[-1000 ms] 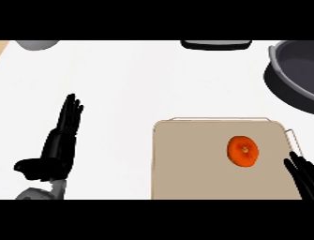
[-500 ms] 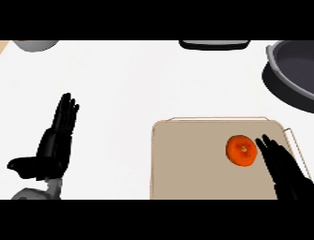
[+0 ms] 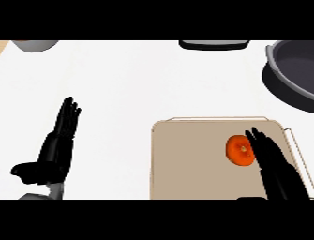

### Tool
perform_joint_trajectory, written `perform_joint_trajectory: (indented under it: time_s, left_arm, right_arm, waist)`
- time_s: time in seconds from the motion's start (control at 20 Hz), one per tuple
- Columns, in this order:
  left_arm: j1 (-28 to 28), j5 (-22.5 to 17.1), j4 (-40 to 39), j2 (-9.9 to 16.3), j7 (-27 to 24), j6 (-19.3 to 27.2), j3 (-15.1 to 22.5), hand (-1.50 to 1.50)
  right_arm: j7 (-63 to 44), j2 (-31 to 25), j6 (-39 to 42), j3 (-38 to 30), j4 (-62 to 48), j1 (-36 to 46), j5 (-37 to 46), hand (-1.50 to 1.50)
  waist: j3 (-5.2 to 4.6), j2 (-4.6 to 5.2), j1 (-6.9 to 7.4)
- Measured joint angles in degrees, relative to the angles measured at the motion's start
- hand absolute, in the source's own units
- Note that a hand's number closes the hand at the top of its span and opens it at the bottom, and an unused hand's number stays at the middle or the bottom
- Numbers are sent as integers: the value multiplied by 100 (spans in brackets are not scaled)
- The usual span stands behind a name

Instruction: Pick the squash from the tray and place it in the pot

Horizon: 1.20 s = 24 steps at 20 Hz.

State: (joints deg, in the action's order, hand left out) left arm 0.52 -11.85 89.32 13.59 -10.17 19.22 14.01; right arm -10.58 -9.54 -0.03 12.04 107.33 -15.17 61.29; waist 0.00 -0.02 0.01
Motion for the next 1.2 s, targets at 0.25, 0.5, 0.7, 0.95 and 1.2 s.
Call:
perform_joint_trajectory:
  time_s: [0.25, 0.5, 0.7, 0.95, 1.2]
  left_arm:
    - [117, 149, 115, -123, 256, -81, -183, 0]
    - [47, 296, 134, -250, 277, -215, -275, 0]
    - [-106, 300, 190, -259, 222, -343, -351, 0]
    - [-104, 439, 345, -340, 361, -312, -358, 0]
    - [-44, 471, 141, -436, 255, -485, -544, 0]
  right_arm:
    - [133, 7, -57, -180, -298, 194, -46, -150]
    - [168, 109, -124, -175, -564, 367, 42, 150]
    - [401, 45, -451, -209, -675, 478, 233, 150]
    - [516, 163, -950, -194, -872, 737, 542, 150]
    - [793, 119, -1247, -350, -982, 792, 522, 150]
  waist:
    - [-20, -14, -9]
    - [-43, -29, -8]
    - [-48, -32, -12]
    - [-55, -42, -11]
    - [-43, -37, -12]
